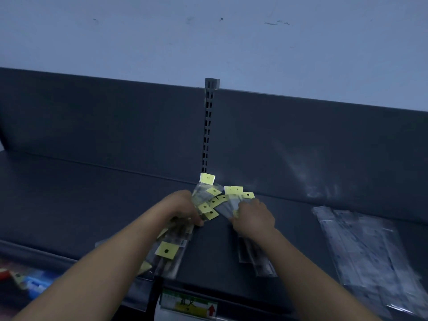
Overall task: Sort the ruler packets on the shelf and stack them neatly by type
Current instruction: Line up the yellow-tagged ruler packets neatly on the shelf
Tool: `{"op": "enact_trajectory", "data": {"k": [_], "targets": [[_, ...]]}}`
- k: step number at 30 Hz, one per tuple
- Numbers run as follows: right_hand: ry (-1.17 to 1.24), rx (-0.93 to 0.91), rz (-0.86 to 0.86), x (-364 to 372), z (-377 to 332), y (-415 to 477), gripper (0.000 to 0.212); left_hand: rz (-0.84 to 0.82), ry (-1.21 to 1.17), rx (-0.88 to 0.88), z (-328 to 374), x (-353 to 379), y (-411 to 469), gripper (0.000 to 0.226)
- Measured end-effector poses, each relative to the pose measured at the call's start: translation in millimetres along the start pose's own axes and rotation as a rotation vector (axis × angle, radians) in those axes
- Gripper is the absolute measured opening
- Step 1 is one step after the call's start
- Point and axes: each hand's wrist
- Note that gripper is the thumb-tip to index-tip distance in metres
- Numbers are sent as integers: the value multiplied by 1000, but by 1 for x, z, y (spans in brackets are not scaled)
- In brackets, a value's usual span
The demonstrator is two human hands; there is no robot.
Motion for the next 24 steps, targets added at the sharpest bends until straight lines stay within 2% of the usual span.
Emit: {"op": "enact_trajectory", "data": {"k": [1,3,7,10,15,18,21,23,24], "targets": [[-5,-14,7,1,0,0,49,11,-10,4,1,-1,-1,54],[-7,-38,21,2,0,-1,48,75,29,4,2,-3,-2,40],[-24,-49,26,2,1,-2,50,78,139,5,-1,-8,-1,48],[-39,-52,17,1,0,-2,51,55,86,37,-3,-7,0,54],[-38,-47,30,3,1,-2,50,200,-25,49,-9,-8,0,29],[-27,-26,25,3,2,-2,49,304,-280,53,-18,-25,0,28],[83,-51,152,3,-8,-4,50,362,-748,127,-15,-54,-12,28],[457,-143,228,-3,-22,-8,48,342,-1026,189,-9,-70,-23,31],[726,-184,154,-9,-31,-11,46,309,-1133,206,-5,-74,-27,31]]}}
Point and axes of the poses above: each hand's wrist, its own y-axis towards the middle knuckle, its own x-axis out of the palm, z = x × y, and after that the axes turned 10 degrees about y, right-handed
